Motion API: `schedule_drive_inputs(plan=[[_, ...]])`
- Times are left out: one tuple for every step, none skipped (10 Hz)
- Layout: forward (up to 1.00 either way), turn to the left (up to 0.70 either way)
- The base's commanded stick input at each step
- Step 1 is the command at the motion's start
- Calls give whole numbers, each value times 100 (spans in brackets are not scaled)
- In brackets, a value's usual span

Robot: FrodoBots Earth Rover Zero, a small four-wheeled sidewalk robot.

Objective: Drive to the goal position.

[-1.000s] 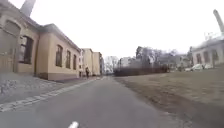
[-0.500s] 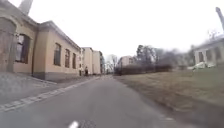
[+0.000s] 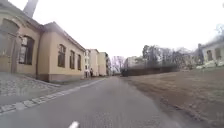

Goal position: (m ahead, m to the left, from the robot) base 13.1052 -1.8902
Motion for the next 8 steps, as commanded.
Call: schedule_drive_inputs(plan=[[100,3],[100,3],[100,3],[100,3],[100,3],[100,3],[100,3],[100,3]])
